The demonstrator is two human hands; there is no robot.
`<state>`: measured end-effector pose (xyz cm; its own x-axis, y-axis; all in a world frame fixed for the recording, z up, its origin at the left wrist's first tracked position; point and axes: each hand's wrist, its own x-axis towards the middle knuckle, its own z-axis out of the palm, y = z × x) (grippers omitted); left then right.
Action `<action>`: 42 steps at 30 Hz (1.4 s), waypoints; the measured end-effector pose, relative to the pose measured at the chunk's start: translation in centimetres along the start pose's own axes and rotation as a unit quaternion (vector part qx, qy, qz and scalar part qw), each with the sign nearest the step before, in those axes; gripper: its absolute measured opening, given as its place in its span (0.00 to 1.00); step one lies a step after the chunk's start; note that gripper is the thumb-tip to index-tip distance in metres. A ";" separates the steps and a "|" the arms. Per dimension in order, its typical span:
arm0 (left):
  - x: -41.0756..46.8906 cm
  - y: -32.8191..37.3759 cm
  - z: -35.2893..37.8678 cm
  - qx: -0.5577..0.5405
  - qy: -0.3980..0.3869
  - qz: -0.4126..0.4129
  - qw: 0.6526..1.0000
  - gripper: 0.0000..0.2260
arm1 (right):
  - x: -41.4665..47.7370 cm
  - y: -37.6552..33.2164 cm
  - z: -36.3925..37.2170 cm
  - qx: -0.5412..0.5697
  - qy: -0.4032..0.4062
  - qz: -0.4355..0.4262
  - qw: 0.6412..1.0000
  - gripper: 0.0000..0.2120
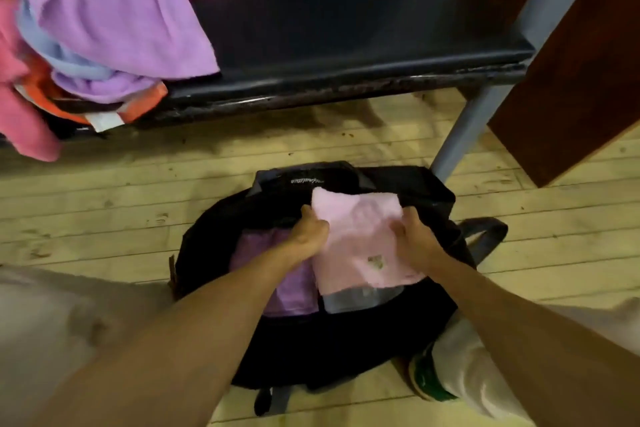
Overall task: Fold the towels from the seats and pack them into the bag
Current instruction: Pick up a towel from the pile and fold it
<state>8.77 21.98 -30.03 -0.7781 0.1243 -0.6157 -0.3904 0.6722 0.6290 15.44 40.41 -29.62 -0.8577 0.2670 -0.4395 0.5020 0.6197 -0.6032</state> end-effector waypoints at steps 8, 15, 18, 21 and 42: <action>4.5 -4.9 5.0 0.117 -0.055 0.004 0.992 0.27 | 2.7 4.6 3.9 0.000 -0.029 0.056 0.998 0.15; 5.9 -7.1 6.7 0.091 -0.038 0.014 0.995 0.25 | 3.0 6.1 6.3 -0.045 0.004 0.063 0.997 0.16; 6.4 -7.1 6.7 0.094 -0.032 -0.004 0.995 0.24 | 3.3 6.0 6.7 -0.089 -0.013 0.086 0.992 0.18; 6.1 -6.4 5.6 0.091 -0.059 -0.026 0.994 0.20 | 3.4 5.3 6.1 -0.106 -0.024 0.107 0.988 0.19; -11.3 8.4 -16.4 0.045 -0.032 0.211 0.976 0.08 | -5.1 -17.2 -9.3 0.051 0.032 -0.130 0.990 0.05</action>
<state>6.19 14.25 -10.02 -0.8272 0.4472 -0.3401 0.0061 0.6125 0.7905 10.08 35.26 -10.80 -0.9629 0.1567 -0.2196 0.2695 0.5964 -0.7561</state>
